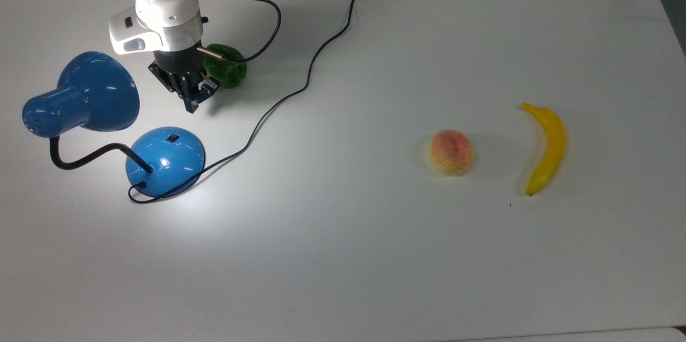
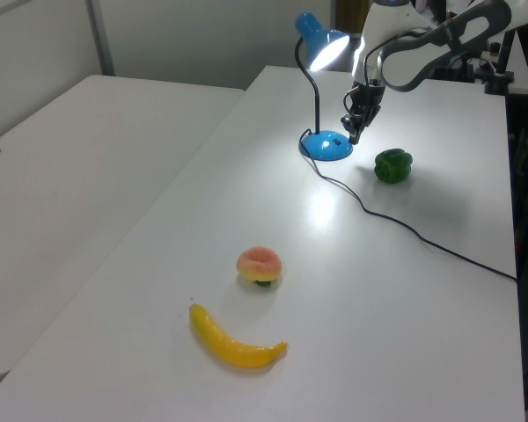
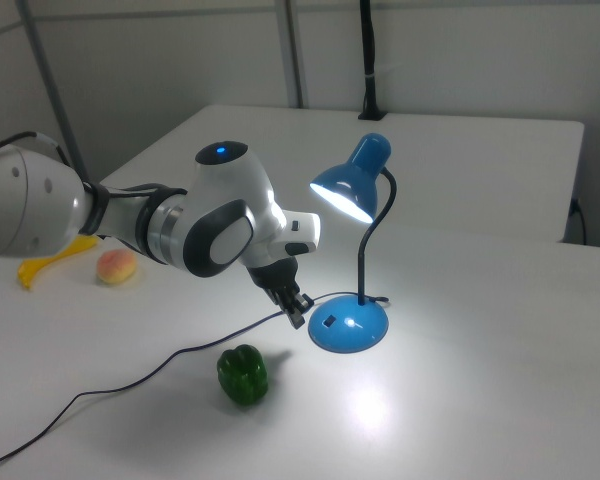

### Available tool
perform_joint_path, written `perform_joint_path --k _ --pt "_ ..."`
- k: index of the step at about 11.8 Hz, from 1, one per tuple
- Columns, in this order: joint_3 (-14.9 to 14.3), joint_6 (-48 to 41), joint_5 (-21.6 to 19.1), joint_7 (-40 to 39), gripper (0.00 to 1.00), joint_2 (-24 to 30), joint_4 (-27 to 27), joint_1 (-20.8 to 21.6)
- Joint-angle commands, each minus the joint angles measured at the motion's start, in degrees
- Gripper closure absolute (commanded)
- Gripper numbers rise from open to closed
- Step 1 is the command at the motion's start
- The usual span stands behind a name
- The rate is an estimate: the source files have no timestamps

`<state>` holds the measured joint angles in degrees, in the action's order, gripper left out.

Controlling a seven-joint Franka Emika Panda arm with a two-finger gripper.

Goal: Turn off lamp
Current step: 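Lower the gripper and press the switch on the blue lamp base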

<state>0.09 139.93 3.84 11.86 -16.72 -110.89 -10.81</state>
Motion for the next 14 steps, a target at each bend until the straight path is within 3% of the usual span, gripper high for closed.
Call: perform_joint_path --k 1,7,14 --pt "0.09 5.51 1.61 0.62 1.00 -1.91 0.06 -0.96" --pt "0.18 13.26 1.70 0.53 1.00 -4.28 0.76 -2.19" --pt "0.18 13.44 1.87 0.53 1.00 -5.34 1.29 -2.19"
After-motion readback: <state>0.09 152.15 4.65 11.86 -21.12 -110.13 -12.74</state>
